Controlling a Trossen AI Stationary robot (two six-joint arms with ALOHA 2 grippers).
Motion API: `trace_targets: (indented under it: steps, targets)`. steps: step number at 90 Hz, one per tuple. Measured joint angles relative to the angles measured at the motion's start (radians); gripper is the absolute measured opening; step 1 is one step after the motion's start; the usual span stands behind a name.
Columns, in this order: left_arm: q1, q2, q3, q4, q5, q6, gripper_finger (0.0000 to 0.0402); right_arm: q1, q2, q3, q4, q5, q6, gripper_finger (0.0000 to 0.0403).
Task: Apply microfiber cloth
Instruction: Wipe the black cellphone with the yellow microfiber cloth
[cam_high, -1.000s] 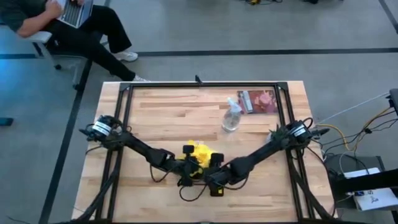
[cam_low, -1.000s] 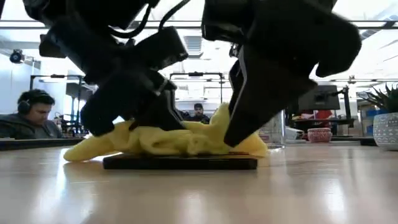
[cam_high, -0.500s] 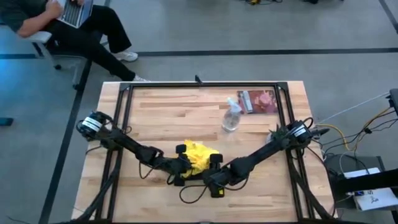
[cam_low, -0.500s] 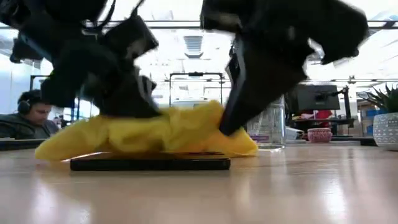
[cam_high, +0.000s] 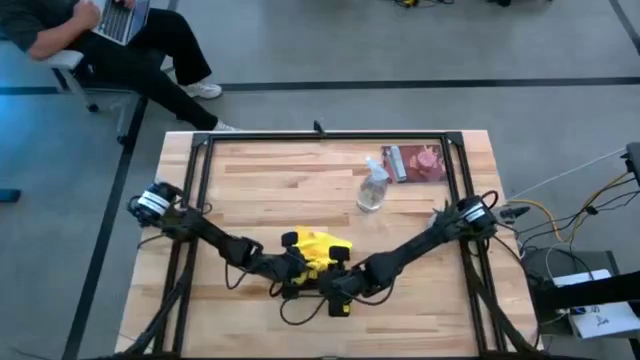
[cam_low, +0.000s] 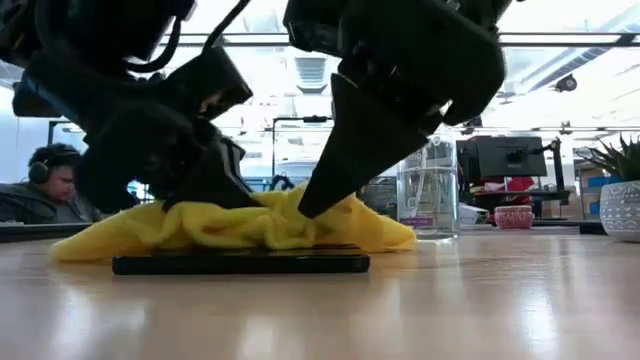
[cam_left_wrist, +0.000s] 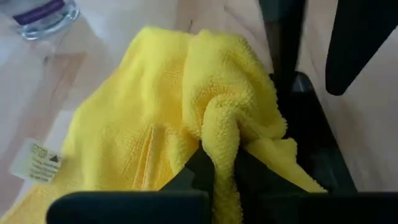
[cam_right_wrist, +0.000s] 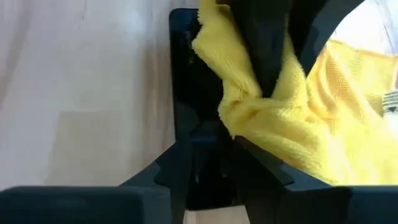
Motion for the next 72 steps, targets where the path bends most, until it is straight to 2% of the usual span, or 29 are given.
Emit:
trace_targets:
  steps: [8,16,22,32,41,57,72]
  targets:
    - [-0.002,-0.059,-0.001,-0.003,0.000,0.022,0.0007,-0.019,-0.012,0.003,-0.013,-0.035,-0.009,0.0106]
    - [-0.006,-0.134,-0.003,-0.030,-0.009,0.050,0.0007,-0.041,-0.016,0.011,-0.009,-0.069,-0.022,0.0131]
    - [-0.007,-0.194,-0.015,-0.102,-0.030,0.050,0.0007,-0.055,-0.016,0.010,-0.011,-0.103,-0.028,0.0158]
    - [-0.018,-0.321,-0.062,-0.216,-0.122,-0.007,0.0007,-0.070,-0.016,0.001,-0.015,-0.139,-0.036,0.0213]
    - [-0.037,-0.413,-0.145,-0.234,-0.165,-0.092,0.0007,-0.081,-0.016,-0.003,-0.025,-0.145,-0.041,0.0267]
    - [-0.077,-0.462,-0.299,-0.117,-0.206,-0.246,0.0007,-0.086,-0.016,-0.025,-0.023,-0.150,-0.086,0.0355]
    - [-0.108,-0.392,-0.364,0.054,-0.209,-0.292,0.0007,-0.085,-0.015,-0.058,0.012,-0.179,-0.074,0.0389]
